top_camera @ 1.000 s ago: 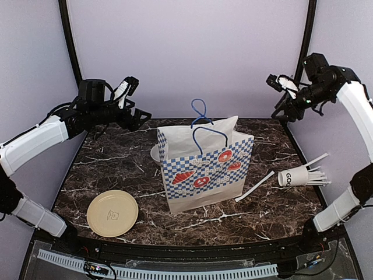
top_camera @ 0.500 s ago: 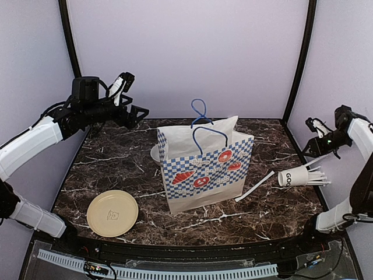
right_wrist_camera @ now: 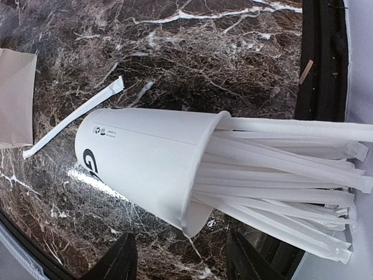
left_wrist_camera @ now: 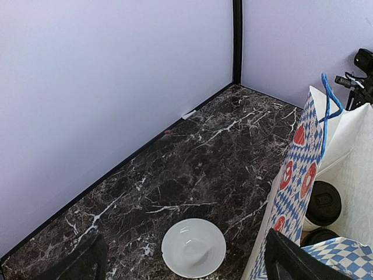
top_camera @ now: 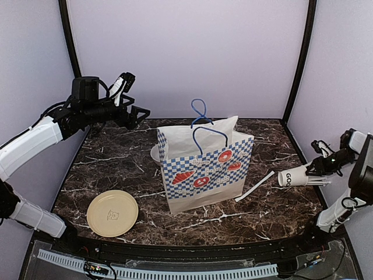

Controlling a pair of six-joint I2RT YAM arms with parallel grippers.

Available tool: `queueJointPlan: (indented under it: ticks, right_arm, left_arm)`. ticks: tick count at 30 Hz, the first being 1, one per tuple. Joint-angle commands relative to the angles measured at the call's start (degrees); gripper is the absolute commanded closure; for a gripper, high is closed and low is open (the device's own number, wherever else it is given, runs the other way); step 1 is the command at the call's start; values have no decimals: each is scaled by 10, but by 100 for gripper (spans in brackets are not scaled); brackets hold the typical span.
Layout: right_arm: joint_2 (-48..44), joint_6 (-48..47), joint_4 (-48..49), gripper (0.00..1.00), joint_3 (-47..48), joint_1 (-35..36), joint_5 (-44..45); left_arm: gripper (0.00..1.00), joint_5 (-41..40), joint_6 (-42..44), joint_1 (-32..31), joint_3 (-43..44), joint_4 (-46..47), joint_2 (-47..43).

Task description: Pack the takeout coffee

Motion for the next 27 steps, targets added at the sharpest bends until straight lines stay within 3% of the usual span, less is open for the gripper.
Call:
queueJointPlan:
  ticks: [1, 12, 17, 27]
  right_arm:
    - [16, -29, 29, 48, -9, -4, -22]
    - [86, -91, 10, 50, 5, -15, -100]
    - [102, -150, -40, 58, 14, -15, -137]
    - [112, -172, -65, 77, 21, -16, -154]
  left_arm:
    - [4, 23, -9, 3, -5, 8, -18]
    - [4, 48, -13, 3, -7, 11, -13]
    - [4, 52, -11, 3, -6, 9, -10]
    - [4, 58, -12, 3, -3, 2, -3]
